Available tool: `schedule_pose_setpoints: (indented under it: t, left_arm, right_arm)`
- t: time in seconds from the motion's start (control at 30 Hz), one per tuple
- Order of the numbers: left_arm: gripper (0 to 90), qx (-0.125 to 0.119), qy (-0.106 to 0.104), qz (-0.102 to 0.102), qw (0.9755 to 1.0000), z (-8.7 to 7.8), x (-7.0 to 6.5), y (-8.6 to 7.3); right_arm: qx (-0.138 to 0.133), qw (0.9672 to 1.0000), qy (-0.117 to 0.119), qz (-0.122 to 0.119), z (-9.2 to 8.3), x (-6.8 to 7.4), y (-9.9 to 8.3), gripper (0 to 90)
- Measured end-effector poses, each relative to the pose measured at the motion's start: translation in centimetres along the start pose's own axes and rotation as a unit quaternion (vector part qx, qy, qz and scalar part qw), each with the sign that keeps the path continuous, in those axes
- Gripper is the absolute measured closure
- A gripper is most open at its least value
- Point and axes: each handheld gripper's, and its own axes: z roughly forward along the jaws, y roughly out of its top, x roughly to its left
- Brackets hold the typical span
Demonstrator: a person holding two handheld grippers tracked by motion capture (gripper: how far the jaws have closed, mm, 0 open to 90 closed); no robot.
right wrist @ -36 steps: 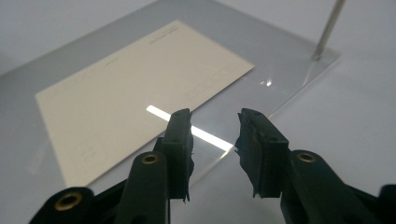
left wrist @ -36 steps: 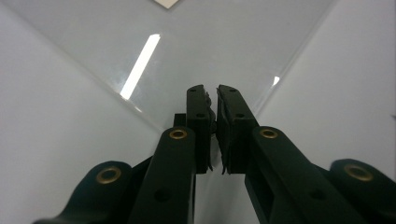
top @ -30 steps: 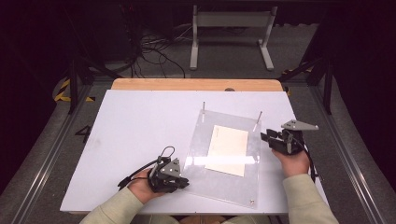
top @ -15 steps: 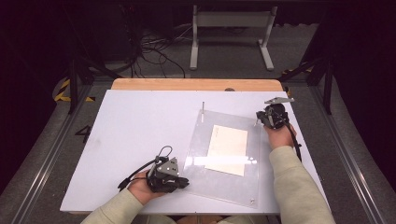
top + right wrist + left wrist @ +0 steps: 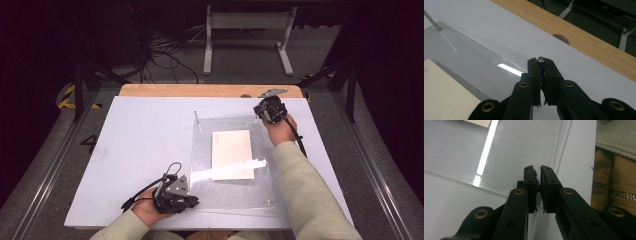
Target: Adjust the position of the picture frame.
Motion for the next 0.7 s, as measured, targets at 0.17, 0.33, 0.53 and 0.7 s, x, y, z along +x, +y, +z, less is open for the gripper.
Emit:
schedule_pose_setpoints:
  t: [0.17,0.33,0.53,0.7]
  left_arm:
    - [83.5,0.006,-0.001,0.004,1.0,-0.3,-0.4,-0.3]
    - [83.5,0.011,0.002,0.007,0.9999,-0.5,-0.6,-0.4]
    - [83.5,0.014,0.003,0.005,0.9999,-0.8,-0.8,-0.8]
    - [83.5,0.016,0.004,0.002,0.9999,-1.0,-0.9,-0.9]
  right_arm:
    - [0.01,0.9997,0.017,0.015,1.4,0.8,-0.3,84.9]
    - [0.011,0.9986,0.033,0.04,1.8,0.4,-1.7,84.9]
    - [0.012,0.9983,0.039,0.043,1.3,0.5,-2.3,84.9]
    - [0.013,0.9982,0.04,0.043,1.1,0.6,-2.6,84.8]
